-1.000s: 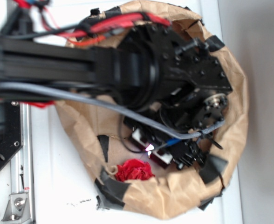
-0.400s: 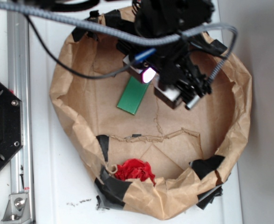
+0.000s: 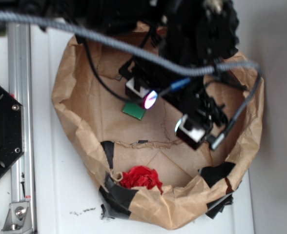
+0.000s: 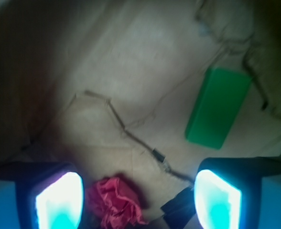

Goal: Grab the red paper.

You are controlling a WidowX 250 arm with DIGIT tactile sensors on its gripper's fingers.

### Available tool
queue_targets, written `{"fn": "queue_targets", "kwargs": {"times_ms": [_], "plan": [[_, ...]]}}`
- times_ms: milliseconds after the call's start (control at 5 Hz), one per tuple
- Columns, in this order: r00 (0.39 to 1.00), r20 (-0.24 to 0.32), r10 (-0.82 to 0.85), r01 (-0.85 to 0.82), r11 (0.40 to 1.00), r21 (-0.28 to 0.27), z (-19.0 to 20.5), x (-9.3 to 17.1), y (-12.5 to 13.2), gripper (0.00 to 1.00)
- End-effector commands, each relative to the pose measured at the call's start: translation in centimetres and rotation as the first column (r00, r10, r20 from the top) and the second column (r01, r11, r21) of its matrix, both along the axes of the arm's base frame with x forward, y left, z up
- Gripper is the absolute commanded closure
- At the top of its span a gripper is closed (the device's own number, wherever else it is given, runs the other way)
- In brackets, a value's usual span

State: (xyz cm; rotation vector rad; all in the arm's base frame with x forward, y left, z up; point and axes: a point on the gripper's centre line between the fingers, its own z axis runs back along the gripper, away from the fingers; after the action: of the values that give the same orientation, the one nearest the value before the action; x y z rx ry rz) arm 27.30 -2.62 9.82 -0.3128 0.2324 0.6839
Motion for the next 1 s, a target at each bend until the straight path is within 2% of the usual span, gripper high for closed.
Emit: {"fn": "queue_targets", "kwargs": {"times_ms": [0,200,400,600,800], "plan": [[0.989,-0.099,-0.108,0.105,0.994,-0.036,-1.4,-6.5,-3.2,0.00],[0.980,-0.126,-0.151,0.145,0.988,-0.053,-2.3,-8.1,-4.0,0.00],[0.997,-0.008,-0.079,0.077,0.984,-0.159,-3.5,-7.1,-5.3,0.00],[0.979,0.203,0.020,0.036,0.963,-0.268,-2.3,-4.6,-5.2,0.00],[0.969,0.241,0.058,0.018,0.953,-0.302,-0.3,-3.7,-3.9,0.00]]}}
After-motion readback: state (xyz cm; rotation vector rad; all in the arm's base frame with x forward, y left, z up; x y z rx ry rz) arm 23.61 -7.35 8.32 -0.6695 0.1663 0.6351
